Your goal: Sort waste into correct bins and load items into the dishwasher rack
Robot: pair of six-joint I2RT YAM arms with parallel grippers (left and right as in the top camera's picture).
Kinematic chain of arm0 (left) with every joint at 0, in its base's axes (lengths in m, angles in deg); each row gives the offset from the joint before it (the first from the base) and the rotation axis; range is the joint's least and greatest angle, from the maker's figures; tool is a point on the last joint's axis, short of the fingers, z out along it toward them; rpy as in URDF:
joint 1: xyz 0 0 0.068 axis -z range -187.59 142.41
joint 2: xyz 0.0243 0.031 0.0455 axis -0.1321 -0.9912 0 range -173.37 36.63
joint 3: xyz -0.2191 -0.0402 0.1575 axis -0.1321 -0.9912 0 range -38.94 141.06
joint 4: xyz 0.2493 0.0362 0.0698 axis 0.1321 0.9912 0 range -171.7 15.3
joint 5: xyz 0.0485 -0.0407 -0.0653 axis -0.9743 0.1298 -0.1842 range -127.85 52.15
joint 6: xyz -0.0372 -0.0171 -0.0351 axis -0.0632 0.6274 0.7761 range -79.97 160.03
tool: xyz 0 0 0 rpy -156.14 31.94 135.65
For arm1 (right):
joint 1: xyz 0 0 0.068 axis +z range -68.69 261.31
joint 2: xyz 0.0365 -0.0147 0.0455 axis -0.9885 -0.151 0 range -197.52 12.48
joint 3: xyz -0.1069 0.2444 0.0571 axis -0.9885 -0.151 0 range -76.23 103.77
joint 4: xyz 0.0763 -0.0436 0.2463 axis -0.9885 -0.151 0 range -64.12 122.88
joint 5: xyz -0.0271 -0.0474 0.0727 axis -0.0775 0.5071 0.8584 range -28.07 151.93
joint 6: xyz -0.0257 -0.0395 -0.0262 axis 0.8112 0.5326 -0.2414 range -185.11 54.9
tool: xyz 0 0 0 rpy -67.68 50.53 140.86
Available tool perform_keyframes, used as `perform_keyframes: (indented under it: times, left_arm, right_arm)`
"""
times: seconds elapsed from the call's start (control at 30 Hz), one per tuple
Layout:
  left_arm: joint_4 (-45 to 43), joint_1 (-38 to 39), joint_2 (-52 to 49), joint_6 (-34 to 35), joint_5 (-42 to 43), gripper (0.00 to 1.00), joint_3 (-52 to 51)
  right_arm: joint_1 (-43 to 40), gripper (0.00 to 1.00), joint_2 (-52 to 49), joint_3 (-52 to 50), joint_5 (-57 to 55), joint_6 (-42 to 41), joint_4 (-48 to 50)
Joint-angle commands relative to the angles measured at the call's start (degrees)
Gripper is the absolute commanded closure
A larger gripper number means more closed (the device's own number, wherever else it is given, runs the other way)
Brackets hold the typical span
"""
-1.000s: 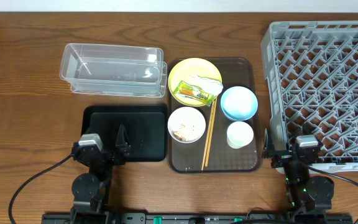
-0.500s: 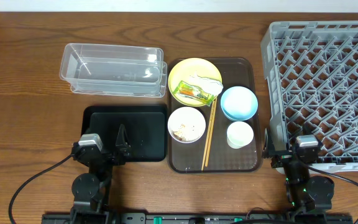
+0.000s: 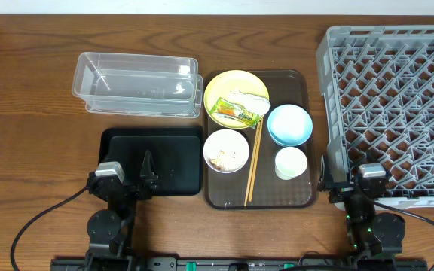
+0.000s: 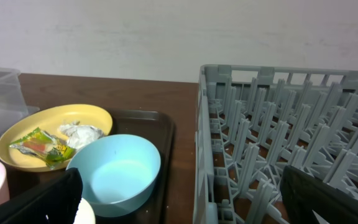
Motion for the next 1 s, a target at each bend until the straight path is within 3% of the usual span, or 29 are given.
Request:
perform_keyframes:
  times: [0.0, 0.7, 0.97]
  left_arm:
    - [0.8, -0.3, 0.0, -0.3, -0.1, 0.00, -1.9]
    - [0.9, -0.3, -0.1, -0.4, -0.2, 0.00, -1.4]
    - [8.5, -0.3, -8.7, -0.3, -0.1, 0.00, 8.8]
  right_arm:
    - [0.7, 0.01, 0.1, -0.1, -0.4, 0.6, -0.3]
    - [0.7, 0.01, -0.1, 0.8, -2.2, 0.6, -0.6]
    - [0.7, 0.01, -6.3, 11.4, -4.0, -0.7, -9.4]
